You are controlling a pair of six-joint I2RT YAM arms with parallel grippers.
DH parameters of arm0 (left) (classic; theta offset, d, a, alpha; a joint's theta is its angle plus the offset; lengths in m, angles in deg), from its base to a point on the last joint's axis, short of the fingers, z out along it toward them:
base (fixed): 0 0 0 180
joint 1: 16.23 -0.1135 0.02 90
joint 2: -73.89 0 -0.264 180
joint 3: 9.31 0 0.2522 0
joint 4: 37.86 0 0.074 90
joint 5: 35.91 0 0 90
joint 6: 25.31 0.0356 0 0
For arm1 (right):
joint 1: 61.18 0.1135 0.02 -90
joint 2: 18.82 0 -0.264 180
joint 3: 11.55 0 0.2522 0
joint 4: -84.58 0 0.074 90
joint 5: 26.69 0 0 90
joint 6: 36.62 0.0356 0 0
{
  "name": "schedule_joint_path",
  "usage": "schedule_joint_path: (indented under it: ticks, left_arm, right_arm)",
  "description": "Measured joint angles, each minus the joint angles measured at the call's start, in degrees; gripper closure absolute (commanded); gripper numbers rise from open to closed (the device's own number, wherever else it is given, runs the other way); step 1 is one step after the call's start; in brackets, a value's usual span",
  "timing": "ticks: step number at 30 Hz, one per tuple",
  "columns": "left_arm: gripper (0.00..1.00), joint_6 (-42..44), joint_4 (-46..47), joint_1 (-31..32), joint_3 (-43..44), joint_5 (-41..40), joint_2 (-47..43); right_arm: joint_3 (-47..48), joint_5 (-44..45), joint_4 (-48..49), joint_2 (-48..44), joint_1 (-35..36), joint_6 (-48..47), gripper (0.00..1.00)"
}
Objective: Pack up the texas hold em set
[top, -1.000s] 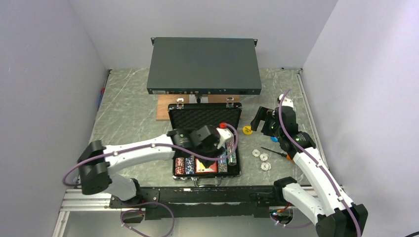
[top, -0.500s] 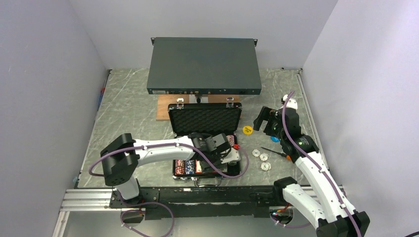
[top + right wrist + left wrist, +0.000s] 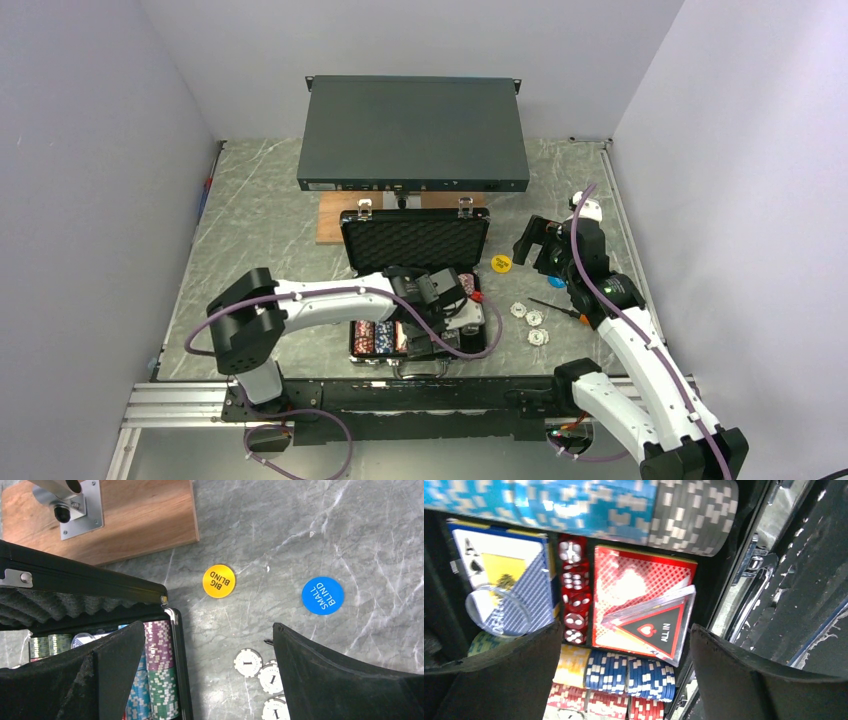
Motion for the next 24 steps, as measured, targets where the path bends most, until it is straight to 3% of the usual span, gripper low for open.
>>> schedule_joint_path:
  ticks: [7, 11, 14, 19, 24]
  left_arm:
    - [0.0, -3.2, 1.0, -0.7, -0.5, 0.3, -7.9]
    - [0.0, -7.9, 3.3, -0.5, -3.6, -5.9, -20.1]
    - [0.01, -15.6, 5.4, -0.5, -5.9, -16.0, -32.3]
    - [0.01, -36.7, 3.8, -2.8, -10.9, -34.7, -50.4]
    - [0.01, -49.2, -2.9, -8.8, -19.9, -39.3, -62.8]
  right_arm:
    - [0.0, 0.0, 0.0, 0.3, 0.0, -0.1, 0.0]
    - [0.0, 0.3, 0.0, 0.8, 0.0, -0.1, 0.0]
    - [-0.3, 1.3, 0.3, 1.8, 0.0, 0.3, 0.0]
    - [-1.1, 4.5, 0.2, 6.4, 0.0, 3.7, 0.0]
    - [-1.0, 7.4, 0.2, 12.1, 0.0, 6.9, 0.0]
